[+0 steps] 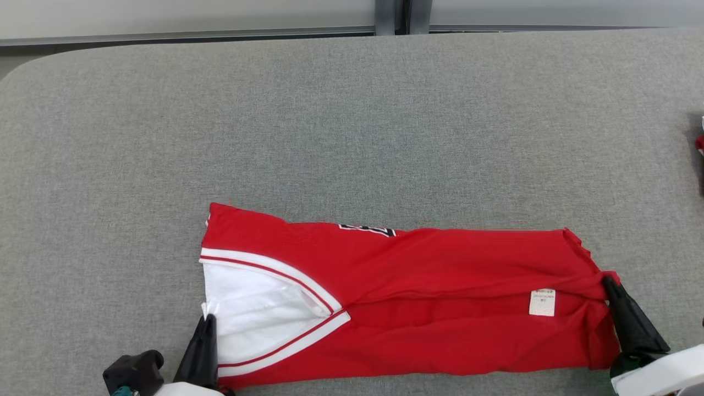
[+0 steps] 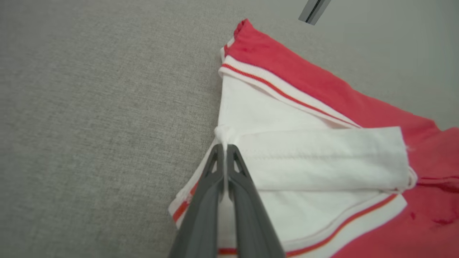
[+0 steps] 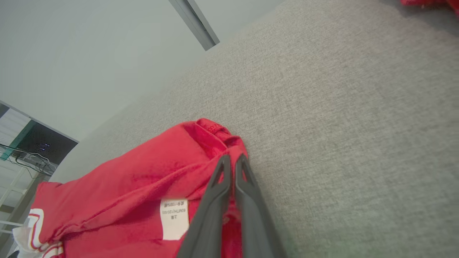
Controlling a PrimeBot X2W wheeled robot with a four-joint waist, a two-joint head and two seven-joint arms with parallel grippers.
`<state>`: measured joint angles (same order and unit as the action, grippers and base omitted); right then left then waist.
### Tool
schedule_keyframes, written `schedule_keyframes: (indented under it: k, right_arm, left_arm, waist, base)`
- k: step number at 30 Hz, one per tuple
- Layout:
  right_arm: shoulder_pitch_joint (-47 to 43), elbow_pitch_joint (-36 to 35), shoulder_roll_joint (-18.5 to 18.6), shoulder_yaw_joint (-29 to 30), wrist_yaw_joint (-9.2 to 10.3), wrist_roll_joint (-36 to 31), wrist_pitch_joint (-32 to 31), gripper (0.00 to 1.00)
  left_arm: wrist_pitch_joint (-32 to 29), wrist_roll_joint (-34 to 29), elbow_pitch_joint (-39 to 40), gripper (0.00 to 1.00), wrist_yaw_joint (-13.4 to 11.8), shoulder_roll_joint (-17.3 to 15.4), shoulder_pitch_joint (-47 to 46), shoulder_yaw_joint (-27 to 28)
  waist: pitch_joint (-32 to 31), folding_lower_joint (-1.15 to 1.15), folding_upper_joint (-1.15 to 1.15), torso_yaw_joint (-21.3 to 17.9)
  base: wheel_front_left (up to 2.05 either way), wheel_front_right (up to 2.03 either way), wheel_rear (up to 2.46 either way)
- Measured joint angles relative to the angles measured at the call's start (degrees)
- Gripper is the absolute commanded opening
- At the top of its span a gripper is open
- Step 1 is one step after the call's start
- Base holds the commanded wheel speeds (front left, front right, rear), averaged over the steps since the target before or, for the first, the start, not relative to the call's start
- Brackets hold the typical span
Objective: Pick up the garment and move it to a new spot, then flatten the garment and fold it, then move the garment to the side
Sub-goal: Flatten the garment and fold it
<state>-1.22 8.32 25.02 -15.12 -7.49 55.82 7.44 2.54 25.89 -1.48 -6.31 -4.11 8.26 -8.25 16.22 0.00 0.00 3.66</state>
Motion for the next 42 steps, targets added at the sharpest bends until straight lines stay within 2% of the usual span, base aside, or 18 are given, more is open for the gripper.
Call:
schedule_keyframes:
  k: [1, 2, 6, 12, 16, 20, 28, 33, 42]
  right_arm:
    - [-0.4, 0.0, 0.0, 0.0, 0.0, -0.7, 0.0, 1.0]
    - [-0.6, 0.0, 0.3, -0.2, 0.0, -2.1, 0.2, 1.0]
    - [-1.1, -1.7, 1.2, 0.4, 0.0, -9.7, 3.1, 1.0]
    - [-2.0, -7.3, -0.8, 5.2, 0.0, -18.3, 5.8, 1.0]
    - [-1.9, -10.3, -3.2, 8.5, 0.0, -24.1, 6.2, 1.0]
    - [-1.0, -11.4, -4.9, 10.4, 0.0, -28.9, 4.9, 1.0]
    - [-1.4, -10.6, -7.3, 10.6, 0.0, -33.0, 2.5, 1.0]
    - [-2.5, -9.3, -8.1, 10.2, 0.0, -33.9, 2.0, 1.0]
    - [-2.7, -8.4, -8.4, 10.0, 0.0, -34.2, 1.6, 1.0]
  left_arm:
    - [0.1, 0.4, -0.8, 0.48, -0.1, 0.1, 0.0, 0.1]
    - [0.2, 0.4, -1.5, 1.0, -0.1, 0.1, 0.0, 0.0]
    - [4.1, -0.9, -2.7, 1.0, -0.6, 0.1, -0.2, 0.2]
    - [11.0, -5.5, -0.8, 1.0, -1.8, -0.3, -1.9, 0.6]
    - [12.2, -8.9, 3.1, 1.0, -2.3, -0.3, -3.5, 0.6]
    - [12.4, -11.8, 6.1, 1.0, -1.5, -0.7, -5.4, 1.0]
    - [12.5, -15.4, 4.2, 1.0, -0.1, -1.4, -6.7, 0.0]
    - [12.5, -15.2, 0.6, 1.0, 0.0, -1.8, -6.0, 0.2]
    - [12.5, -14.8, -1.3, 1.0, -0.1, -2.1, -5.9, 0.4]
  waist:
    - [-0.1, 0.0, 0.0, 0.0]
    - [-0.2, 0.0, 0.0, 0.1]
    - [-0.7, 0.0, 0.0, -0.1]
    - [-2.2, 0.0, 0.0, -0.9]
    - [-3.5, 0.0, 0.0, -1.4]
    - [-4.9, 0.0, 0.0, -1.8]
    - [-8.0, 0.0, 0.0, -2.1]
    - [-10.1, 0.0, 0.0, -2.9]
    - [-10.7, 0.0, 0.0, -3.0]
  base:
    - [0.0, 0.0, 0.0]
    - [0.0, 0.0, 0.0]
    - [0.0, 0.0, 0.0]
    - [0.0, 0.0, 0.0]
    - [0.0, 0.0, 0.0]
    - [0.0, 0.0, 0.0]
    - [0.0, 0.0, 0.0]
    - [0.0, 0.0, 0.0]
    - [0.0, 0.0, 0.0]
